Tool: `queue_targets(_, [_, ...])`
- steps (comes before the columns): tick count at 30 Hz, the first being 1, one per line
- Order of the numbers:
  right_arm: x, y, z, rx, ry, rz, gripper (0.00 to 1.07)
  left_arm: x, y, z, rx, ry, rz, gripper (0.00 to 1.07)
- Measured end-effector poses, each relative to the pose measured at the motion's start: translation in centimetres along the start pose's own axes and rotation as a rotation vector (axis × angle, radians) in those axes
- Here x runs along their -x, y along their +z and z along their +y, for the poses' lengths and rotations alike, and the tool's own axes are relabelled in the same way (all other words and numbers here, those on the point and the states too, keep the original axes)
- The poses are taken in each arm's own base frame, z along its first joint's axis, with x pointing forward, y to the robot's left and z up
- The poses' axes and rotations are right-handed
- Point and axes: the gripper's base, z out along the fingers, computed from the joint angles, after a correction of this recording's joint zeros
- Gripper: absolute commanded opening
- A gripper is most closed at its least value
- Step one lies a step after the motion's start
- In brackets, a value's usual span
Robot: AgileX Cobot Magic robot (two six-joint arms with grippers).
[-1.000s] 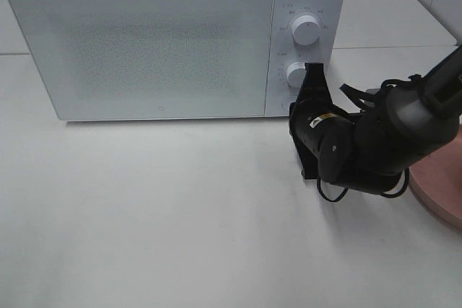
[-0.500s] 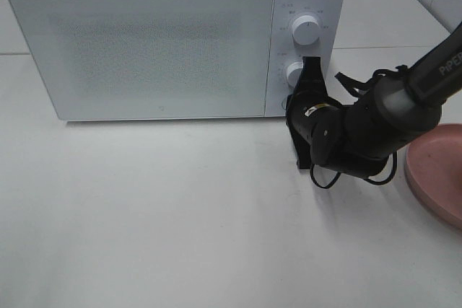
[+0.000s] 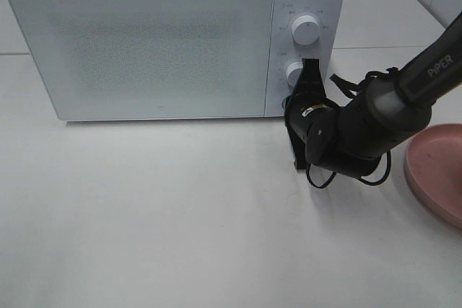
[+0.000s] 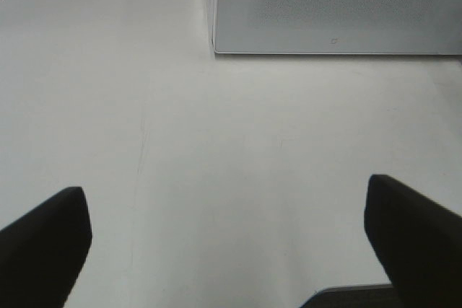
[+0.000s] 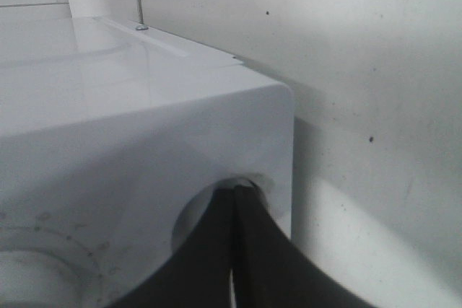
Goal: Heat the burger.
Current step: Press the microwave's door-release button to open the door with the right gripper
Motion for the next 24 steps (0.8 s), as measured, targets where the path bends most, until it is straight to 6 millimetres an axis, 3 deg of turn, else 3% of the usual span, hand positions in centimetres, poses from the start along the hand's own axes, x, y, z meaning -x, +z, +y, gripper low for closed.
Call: queue_targets(24, [-1.13,1.10,-0.11,0.063,0.020,-0.056,0.00,0.00,0.00,0.00,0.000,0.000,0.000,0.98])
